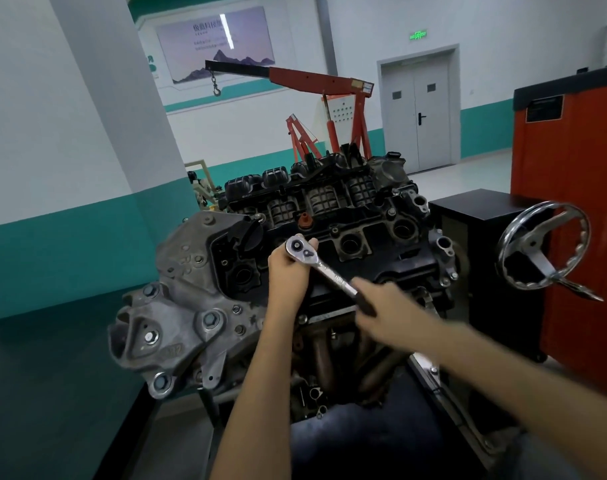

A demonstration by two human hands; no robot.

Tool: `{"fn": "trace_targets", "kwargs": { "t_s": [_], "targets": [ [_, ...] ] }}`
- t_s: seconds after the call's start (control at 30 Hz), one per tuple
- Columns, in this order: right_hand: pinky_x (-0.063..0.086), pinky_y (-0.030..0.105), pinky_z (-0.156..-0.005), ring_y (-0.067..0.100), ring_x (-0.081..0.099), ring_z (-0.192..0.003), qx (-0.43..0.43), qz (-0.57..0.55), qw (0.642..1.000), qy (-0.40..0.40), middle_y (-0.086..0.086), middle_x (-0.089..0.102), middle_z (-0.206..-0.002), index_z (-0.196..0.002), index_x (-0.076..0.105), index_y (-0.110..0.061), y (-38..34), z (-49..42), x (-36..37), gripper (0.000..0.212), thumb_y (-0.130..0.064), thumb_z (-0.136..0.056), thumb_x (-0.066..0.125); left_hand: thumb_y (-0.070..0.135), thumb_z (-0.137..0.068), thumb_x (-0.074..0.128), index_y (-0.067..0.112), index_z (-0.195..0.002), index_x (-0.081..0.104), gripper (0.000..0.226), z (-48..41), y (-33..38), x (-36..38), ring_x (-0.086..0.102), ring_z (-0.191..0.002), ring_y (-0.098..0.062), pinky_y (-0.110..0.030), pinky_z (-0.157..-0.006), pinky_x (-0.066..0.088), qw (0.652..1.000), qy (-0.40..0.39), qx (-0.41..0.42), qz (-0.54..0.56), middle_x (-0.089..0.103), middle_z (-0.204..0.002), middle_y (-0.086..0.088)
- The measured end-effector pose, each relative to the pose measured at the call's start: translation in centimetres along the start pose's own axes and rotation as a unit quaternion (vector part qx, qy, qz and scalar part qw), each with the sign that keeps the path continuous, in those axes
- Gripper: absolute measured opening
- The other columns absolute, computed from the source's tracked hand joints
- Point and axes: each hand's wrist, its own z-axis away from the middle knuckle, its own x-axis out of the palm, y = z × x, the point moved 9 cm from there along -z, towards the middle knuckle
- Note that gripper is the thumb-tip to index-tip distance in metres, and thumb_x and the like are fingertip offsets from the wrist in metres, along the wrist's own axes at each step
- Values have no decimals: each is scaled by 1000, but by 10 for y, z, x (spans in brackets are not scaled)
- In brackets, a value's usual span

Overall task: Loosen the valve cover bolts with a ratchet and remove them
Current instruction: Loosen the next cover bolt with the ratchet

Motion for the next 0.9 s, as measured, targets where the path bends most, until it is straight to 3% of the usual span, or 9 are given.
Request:
{"fn": "trace_targets", "kwargs": {
  "t_s": [0.1,0.23,0.3,0.37,0.47,0.6,0.73,0.83,0.9],
  "targets": [
    [37,14,-48,6,51,-52,-66,174,981,-56,-8,50,-67,-111,53,-20,3,-31,-53,20,-13,-92,58,7,-92,56,30,-57,58,41,-1,2,-1,49,-65,-1,-21,-66,40,1000,9,9,2,55,-62,14],
    [43,30,-62,21,55,-67,-105,297,949,-31,-6,44,-73,-127,47,-21,-13,-53,-72,36,-21,-93,57,-2,-91,52,21,-70,60,32,6,0,-11,49,-59,3,-13,-62,41,999,40,14,33,56,-60,16],
    [42,30,-60,27,60,-70,-76,236,969,5,-3,46,-72,-105,47,-23,-11,-34,-56,19,-21,-90,58,0,-93,55,13,-73,63,25,7,-6,-11,54,-61,5,-11,-63,44,997,52,4,50,59,-61,15],
    [43,33,-57,29,59,-67,-17,79,996,33,2,49,-70,-91,39,-25,-8,-5,-23,21,-18,-88,59,6,-95,59,14,-63,48,35,7,-6,-8,40,-53,0,-17,-57,35,997,56,0,55,43,-54,14],
    [46,37,-62,31,59,-72,61,-108,989,75,7,53,-75,-96,39,-22,-29,17,42,20,-14,-89,56,8,-95,60,21,-64,26,48,5,-2,-4,22,-56,-6,-24,-54,23,997,60,-2,53,24,-59,7],
    [51,31,-62,20,60,-69,77,-202,971,97,2,55,-77,-109,44,-13,-50,12,78,20,-10,-90,52,4,-94,58,13,-67,24,45,3,0,-9,20,-54,-4,-17,-49,25,998,51,-7,47,20,-66,-1],
    [34,17,-53,4,43,-54,3,-56,998,22,-5,45,-66,-109,50,-13,-12,6,21,25,-8,-86,57,15,-93,62,29,-52,32,52,0,-5,-3,27,-57,-7,-26,-57,27,1000,3,-16,14,29,-53,14],
    [42,21,-54,9,52,-55,-50,128,990,-42,-7,49,-68,-121,52,-15,6,-24,-40,33,-11,-89,60,11,-90,60,30,-51,49,45,-1,0,-1,42,-67,-9,-31,-67,34,1000,-2,0,-12,47,-60,12],
    [43,26,-58,12,53,-60,-77,241,966,-45,-7,48,-72,-126,50,-21,2,-45,-62,36,-17,-91,58,5,-87,56,28,-60,58,36,1,2,-4,49,-79,-14,-33,-74,38,1000,14,6,-3,56,-73,0]
  ]
}}
